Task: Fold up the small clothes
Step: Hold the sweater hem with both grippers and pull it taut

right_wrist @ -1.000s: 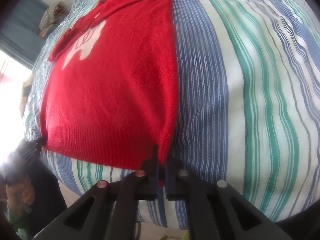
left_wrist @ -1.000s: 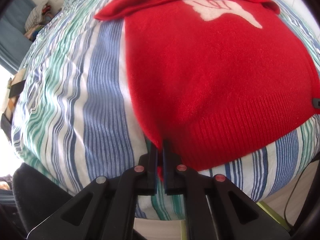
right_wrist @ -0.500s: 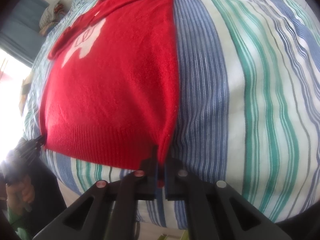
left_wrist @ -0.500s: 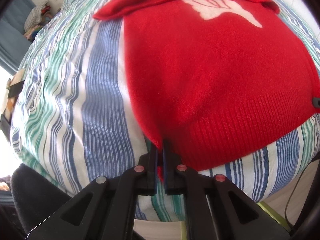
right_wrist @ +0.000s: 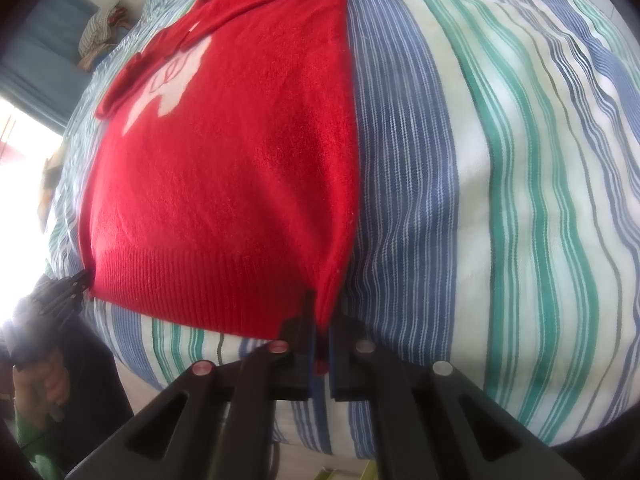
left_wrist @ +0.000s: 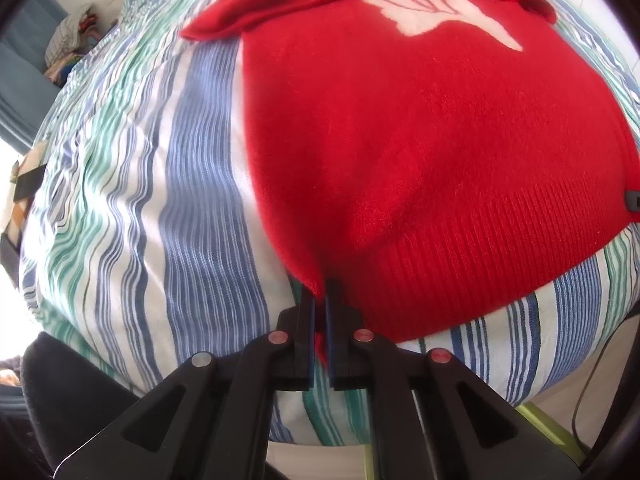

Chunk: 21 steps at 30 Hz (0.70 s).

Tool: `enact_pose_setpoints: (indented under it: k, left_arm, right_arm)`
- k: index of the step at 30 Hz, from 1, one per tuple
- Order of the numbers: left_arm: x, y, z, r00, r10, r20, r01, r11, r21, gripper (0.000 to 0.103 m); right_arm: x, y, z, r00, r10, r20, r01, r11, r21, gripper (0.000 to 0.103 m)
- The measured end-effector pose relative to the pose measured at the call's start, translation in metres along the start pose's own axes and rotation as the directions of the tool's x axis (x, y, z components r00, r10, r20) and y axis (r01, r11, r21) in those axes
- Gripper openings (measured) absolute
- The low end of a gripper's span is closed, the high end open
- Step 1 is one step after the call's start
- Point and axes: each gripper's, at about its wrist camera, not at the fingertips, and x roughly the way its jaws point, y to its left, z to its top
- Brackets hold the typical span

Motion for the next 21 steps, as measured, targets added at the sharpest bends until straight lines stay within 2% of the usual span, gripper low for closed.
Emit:
enact_pose_setpoints:
  k: [21]
  left_arm:
    - [0.0013, -0.0001, 0.0002, 1.000, 0.000, 0.001, 0.000, 1.000, 0.001, 0.003]
  right_arm:
    - [0.0007, 0.0008, -0.0005, 1.000, -0.003, 0.006, 0.003, 1.000, 0.002, 0.002]
